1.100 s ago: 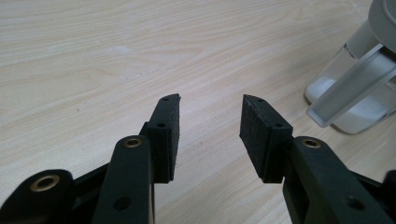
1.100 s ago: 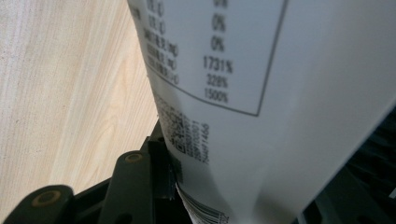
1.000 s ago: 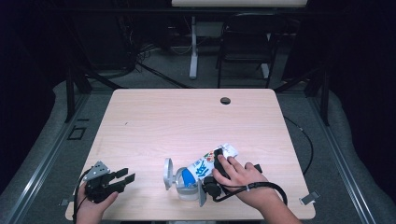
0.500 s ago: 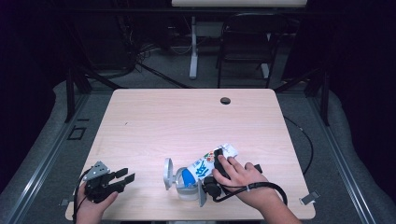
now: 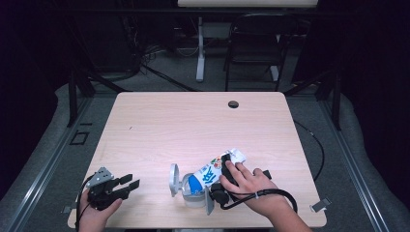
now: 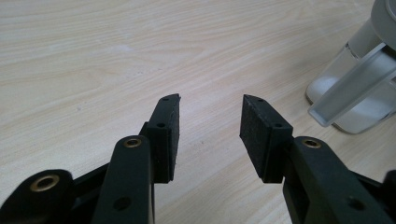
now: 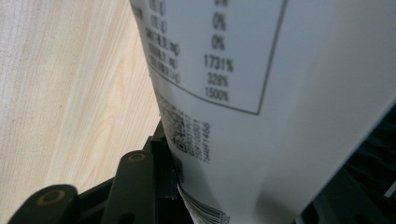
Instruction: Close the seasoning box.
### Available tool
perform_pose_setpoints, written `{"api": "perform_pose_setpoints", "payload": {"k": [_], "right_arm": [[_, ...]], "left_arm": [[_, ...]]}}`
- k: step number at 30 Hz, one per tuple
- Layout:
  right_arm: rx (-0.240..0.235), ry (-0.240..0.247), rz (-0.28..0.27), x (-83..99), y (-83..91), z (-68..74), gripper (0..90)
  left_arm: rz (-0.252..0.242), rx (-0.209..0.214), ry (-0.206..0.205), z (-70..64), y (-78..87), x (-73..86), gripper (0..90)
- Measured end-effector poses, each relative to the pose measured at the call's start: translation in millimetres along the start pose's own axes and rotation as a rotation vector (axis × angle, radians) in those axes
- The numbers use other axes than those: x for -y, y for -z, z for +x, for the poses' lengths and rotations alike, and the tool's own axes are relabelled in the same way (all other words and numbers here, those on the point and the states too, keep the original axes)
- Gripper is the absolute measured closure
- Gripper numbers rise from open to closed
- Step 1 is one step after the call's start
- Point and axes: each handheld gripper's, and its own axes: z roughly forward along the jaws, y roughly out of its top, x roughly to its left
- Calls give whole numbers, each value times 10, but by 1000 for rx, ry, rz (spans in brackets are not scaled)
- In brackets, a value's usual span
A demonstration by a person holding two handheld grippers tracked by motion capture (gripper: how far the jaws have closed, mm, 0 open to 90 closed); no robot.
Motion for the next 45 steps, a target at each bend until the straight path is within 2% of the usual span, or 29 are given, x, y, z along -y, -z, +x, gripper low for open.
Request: {"api": "perform_pose_setpoints", "payload": {"k": [10, 12, 16, 18, 22, 23, 25, 45], "right_arm": [[-1, 1, 0, -1, 1, -1, 563], [-1, 0, -2, 0, -2, 1, 564], [9, 17, 10, -6, 12, -7, 563], [6, 3, -11, 1, -4, 4, 563], [9, 8, -6, 1, 3, 0, 562], [9, 22, 11, -5, 16, -10, 562], [7, 5, -11, 2, -3, 4, 562], [16, 19, -8, -1, 8, 4, 572]], "left_arm": [[0, -1, 0, 3, -3, 3, 581], [-12, -3, 3, 1, -11, 8, 581], [-13, -4, 5, 4, -11, 9, 582], [-13, -2, 6, 7, -15, 14, 581], [-14, -2, 6, 8, -16, 13, 581], [-14, -2, 6, 9, -16, 14, 581], [-12, 0, 7, 11, -16, 15, 580], [-14, -3, 4, 13, -9, 10, 580]]}}
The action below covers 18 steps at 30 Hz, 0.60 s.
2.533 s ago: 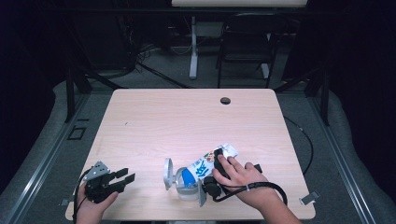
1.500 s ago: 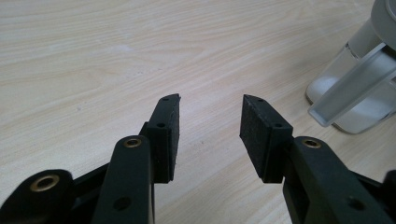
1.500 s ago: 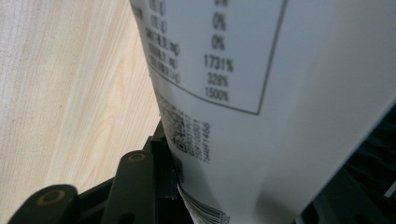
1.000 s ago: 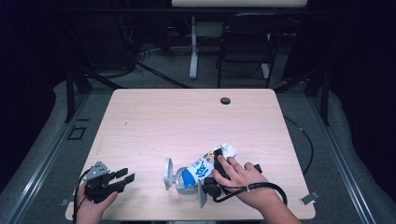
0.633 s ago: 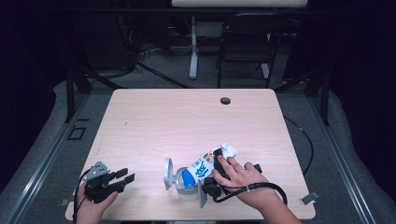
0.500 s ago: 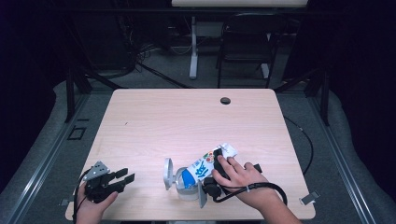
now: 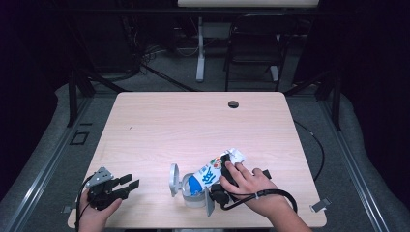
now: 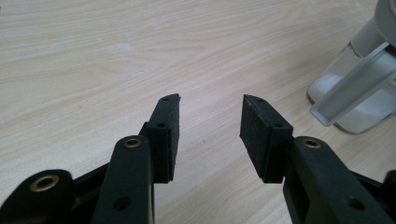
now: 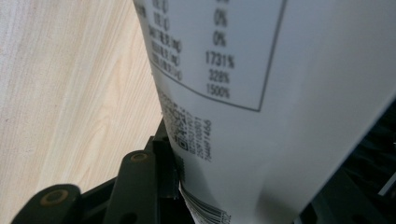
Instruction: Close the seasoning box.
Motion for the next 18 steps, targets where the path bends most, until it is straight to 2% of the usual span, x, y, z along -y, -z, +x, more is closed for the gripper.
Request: {"api": "perform_pose_setpoints", "payload": {"k": [10, 18], "right_arm": [[11, 18, -1, -6, 8, -10, 576], [11, 9, -12, -7, 4, -7, 580]], "left_arm": [[-5, 0, 3, -5, 0, -1, 580], [0, 0, 0, 0, 1, 1, 580]]}}
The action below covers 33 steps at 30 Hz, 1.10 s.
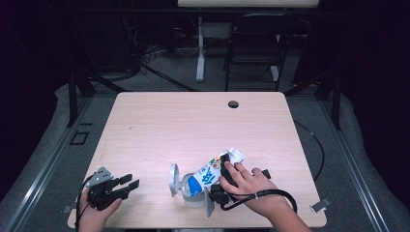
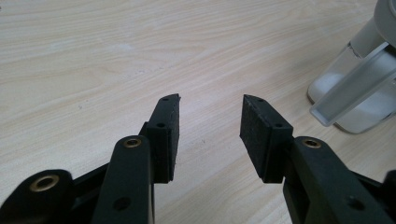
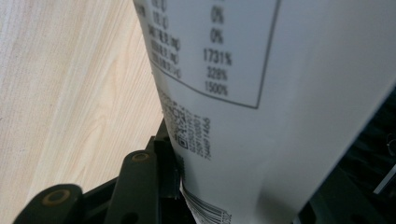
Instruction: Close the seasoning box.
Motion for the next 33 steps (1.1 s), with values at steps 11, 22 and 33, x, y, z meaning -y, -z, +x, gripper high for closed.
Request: {"api": "perform_pose_setpoints", "payload": {"k": [11, 22, 33], "right_arm": [[-1, -4, 0, -1, 5, -1, 592], [6, -3, 5, -6, 15, -14, 607], [7, -1, 2, -4, 15, -16, 611]], "left_arm": [[2, 0, 1, -2, -4, 4, 580], [3, -1, 1, -1, 2, 1, 580], [3, -1, 3, 0, 4, 1, 580]]}}
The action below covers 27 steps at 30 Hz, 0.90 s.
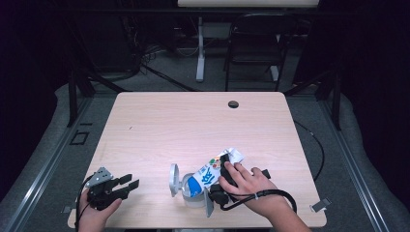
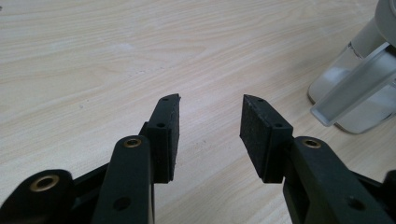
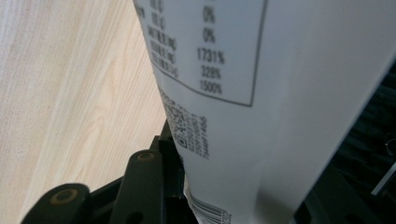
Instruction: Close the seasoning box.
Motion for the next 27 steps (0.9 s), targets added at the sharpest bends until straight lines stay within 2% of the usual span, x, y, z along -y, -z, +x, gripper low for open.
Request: {"api": "perform_pose_setpoints", "payload": {"k": [27], "right_arm": [[5, 6, 11, -3, 15, -14, 632]], "left_arm": [[2, -2, 0, 5, -4, 4, 580]]}}
